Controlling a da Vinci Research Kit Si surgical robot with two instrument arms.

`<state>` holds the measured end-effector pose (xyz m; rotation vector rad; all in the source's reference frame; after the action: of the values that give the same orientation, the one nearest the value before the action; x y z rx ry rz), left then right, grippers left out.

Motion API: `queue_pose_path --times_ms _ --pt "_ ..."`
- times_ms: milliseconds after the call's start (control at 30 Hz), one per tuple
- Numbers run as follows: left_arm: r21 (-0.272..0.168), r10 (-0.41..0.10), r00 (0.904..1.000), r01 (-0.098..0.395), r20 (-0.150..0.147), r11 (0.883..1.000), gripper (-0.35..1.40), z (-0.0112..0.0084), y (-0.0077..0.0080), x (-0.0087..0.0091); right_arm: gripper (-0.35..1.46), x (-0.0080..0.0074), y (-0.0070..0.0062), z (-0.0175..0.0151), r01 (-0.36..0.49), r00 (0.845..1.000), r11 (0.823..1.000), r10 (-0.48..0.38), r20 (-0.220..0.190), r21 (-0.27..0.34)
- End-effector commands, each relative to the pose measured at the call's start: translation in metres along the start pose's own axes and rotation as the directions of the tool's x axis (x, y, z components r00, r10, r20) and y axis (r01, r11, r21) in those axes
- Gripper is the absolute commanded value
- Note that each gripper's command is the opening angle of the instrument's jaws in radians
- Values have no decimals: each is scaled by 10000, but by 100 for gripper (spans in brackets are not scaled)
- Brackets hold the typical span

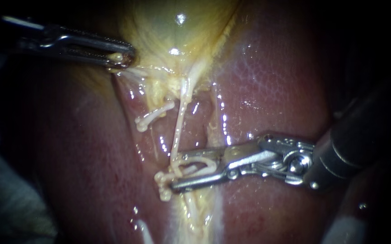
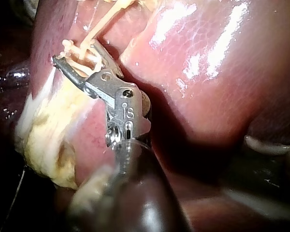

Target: Clipping first clip right tube

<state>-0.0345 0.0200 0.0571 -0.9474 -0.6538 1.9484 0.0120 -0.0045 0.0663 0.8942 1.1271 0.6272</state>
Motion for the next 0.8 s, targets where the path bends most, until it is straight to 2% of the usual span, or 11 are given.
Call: queue_pose_path --times_ms 33,200,800 --pt "3 -1 10000 1 0 10000 -35 0 0 0 50 0 0 0 4 10000 10000 -4 1 2" --pt "2 0 10000 0 0 10000 -35 0 0 0 50 1 -4 -7 -11 10000 10000 11 12 39" --pt "-4 4 10000 -4 3 10000 -35 -1 0 -1 50 16 -15 -63 -148 9998 9992 144 102 383"
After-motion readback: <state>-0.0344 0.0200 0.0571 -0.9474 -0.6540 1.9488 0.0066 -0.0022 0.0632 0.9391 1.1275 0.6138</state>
